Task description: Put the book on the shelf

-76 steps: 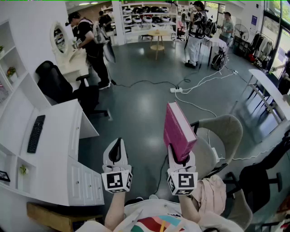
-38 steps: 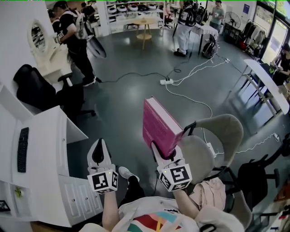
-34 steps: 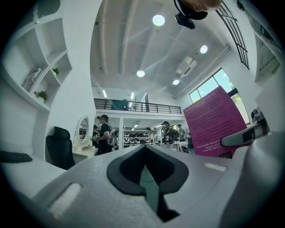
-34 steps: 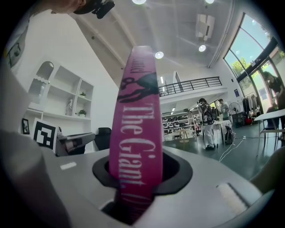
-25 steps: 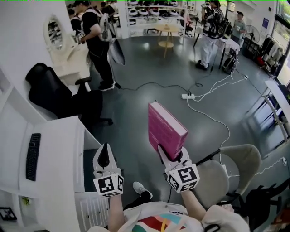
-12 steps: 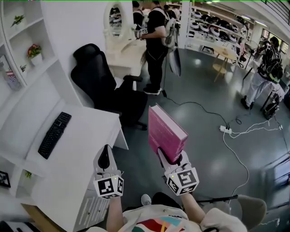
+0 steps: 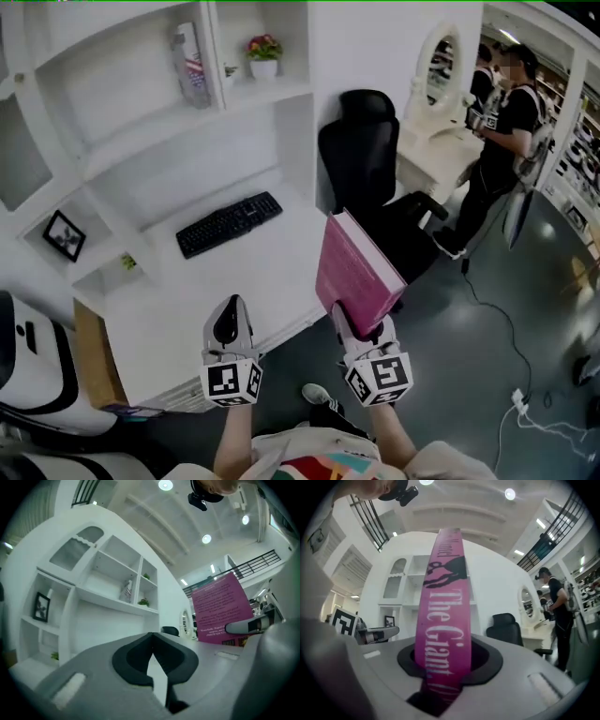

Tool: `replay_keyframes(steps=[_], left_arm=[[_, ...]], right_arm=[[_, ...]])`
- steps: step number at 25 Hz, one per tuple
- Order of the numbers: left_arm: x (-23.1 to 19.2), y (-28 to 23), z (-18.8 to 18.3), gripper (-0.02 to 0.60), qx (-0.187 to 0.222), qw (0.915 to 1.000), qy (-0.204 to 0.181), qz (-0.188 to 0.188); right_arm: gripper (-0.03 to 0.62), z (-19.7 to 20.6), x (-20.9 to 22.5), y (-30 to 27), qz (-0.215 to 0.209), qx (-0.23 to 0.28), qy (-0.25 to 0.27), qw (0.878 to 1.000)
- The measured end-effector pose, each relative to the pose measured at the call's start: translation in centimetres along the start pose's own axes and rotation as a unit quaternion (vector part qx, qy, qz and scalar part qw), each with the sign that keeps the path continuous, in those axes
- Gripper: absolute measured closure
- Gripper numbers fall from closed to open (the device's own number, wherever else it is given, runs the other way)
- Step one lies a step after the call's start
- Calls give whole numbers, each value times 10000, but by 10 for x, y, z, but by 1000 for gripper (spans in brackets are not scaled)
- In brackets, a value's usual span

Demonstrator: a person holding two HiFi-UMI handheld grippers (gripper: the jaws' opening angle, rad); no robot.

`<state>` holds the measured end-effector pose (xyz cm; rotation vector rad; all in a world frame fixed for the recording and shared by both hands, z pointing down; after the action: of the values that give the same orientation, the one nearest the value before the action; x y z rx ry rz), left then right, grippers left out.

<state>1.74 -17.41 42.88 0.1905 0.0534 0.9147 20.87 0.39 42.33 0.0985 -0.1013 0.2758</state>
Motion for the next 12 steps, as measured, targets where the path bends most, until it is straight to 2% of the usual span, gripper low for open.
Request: replay_keyframes(steps=[2,5,12], left_arm=[[-24,4,-5,578,-9,9986,-84,-515],[-49,12,-14,578,46,9913,-227,-1298],[-66,14,-26,578,62,9678,-541,-2457]], right_arm=[[454,-1,-12,-37,-492,-38,41,9988],[453,-4,-29,-89,-1208,-61,24,9927],[454,-8,-52,-159,-2243,-59,4,9745]])
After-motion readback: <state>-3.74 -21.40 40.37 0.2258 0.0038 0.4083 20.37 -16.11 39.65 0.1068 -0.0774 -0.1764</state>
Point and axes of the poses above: the fingertips, and each gripper's own axes: y backward along the fingers, x to its right, z out of its underside, the point moved 8 cm from there along y, backward along the fingers, and after that the axes turned 4 degrees about -y, right-handed, at the moved point
